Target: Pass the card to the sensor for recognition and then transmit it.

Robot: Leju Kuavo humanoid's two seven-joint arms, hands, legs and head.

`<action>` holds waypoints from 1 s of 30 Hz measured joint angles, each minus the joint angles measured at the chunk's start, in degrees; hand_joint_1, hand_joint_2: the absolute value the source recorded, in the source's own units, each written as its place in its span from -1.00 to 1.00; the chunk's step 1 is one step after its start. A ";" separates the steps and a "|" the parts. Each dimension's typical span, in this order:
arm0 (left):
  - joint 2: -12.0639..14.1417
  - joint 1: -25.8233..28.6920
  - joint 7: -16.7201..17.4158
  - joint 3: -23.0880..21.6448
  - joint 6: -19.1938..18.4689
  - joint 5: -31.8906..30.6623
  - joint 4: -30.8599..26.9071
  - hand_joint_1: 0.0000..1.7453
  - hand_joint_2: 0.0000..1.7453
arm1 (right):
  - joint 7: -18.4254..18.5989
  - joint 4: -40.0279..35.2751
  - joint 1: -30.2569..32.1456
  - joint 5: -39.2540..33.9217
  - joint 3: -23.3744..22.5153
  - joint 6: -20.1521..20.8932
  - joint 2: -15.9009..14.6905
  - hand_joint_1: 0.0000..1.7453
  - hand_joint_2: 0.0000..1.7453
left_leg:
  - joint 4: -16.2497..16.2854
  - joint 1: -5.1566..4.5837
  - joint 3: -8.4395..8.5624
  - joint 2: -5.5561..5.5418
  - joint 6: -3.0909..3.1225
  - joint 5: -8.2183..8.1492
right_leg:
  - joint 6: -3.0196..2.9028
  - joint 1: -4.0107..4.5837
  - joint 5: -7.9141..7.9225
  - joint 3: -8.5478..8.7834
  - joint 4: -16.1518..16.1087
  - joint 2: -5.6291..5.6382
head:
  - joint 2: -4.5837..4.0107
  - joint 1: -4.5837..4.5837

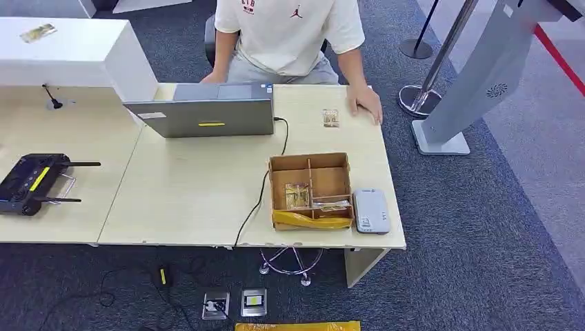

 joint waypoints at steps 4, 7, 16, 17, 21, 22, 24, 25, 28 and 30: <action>0.83 0.00 -0.31 0.00 -0.24 0.17 0.00 -1.00 -1.00 | -1.60 0.00 0.00 -0.02 0.28 -1.14 -0.46 -1.00 1.00 | 0.00 0.00 0.00 0.00 0.00 0.00 | 0.00 0.00 0.00 0.01 0.00 0.00 | 0.00 -0.02; 1.33 -0.01 -0.92 0.00 -0.37 0.35 -0.02 -1.00 -1.00 | -2.84 0.00 0.00 -0.26 0.31 -1.80 -0.79 -1.00 1.00 | 0.00 -0.01 0.00 0.00 0.00 0.00 | 0.00 -0.01 0.00 0.01 0.00 0.00 | 0.00 0.02; 3.36 -1.26 -1.51 0.00 -1.59 0.28 -0.02 -1.00 -1.00 | -3.41 0.00 -0.18 -0.33 0.33 -3.02 -1.44 -1.00 1.00 | 0.00 0.01 0.00 0.00 0.00 0.00 | 0.00 0.01 0.00 0.02 0.01 -0.01 | 0.00 -0.02; 3.85 -1.49 -1.51 0.00 -1.75 0.61 -0.02 -1.00 -1.00 | -3.30 0.00 -0.32 -0.11 0.35 -2.93 -1.66 -1.00 1.00 | 0.00 0.01 0.01 0.00 0.00 0.00 | 0.00 0.01 0.00 0.02 0.02 0.00 | 0.00 -0.02; 5.79 -2.00 -1.88 0.04 -1.81 1.97 -0.02 -1.00 -1.00 | -3.11 0.00 -1.30 1.07 0.96 -2.47 -3.41 -1.00 1.00 | 0.00 0.00 0.02 0.01 0.00 0.01 | 0.00 0.00 0.00 0.02 0.02 0.00 | 0.00 0.00; 6.32 -2.06 -1.88 0.09 -1.86 2.25 -0.02 -1.00 -1.00 | -3.13 0.00 -1.72 1.53 1.20 -2.21 -4.05 -1.00 1.00 | 0.00 0.00 0.02 0.01 0.00 0.02 | 0.00 0.00 0.00 0.02 0.02 0.01 | 0.00 0.00; 7.45 -2.10 -1.88 0.15 -2.16 3.00 -0.02 -1.00 -1.00 | -3.06 0.00 -2.59 2.49 1.84 -1.51 -5.47 -1.00 1.00 | 0.00 0.00 0.02 0.01 0.01 0.02 | 0.00 0.00 0.00 0.03 0.02 0.01 | 0.00 0.00; 8.11 -2.10 -1.88 0.18 -2.49 3.30 -0.02 -1.00 -1.00 | -2.85 0.00 -3.16 2.95 2.12 -1.10 -6.10 -1.00 1.00 | 0.00 0.00 0.02 0.01 0.01 0.02 | 0.00 -0.01 0.00 0.03 0.02 0.01 | 0.00 0.00; 9.82 -2.14 -1.88 0.22 -2.95 3.87 -0.02 -1.00 -1.00 | -2.12 0.00 -4.80 3.69 3.30 -0.29 -7.89 -1.00 1.00 | 0.01 0.00 0.04 0.01 0.01 0.02 | 0.00 -0.01 0.01 0.03 0.01 0.01 | 0.00 0.00; 10.69 -2.13 -1.88 0.24 -2.88 4.35 -0.02 -1.00 -1.00 | -1.92 0.00 -5.65 4.00 3.74 0.02 -8.74 -1.00 1.00 | 0.01 0.00 0.03 -0.01 0.01 0.02 | 0.00 -0.01 0.00 0.04 0.02 0.00 | 0.00 0.02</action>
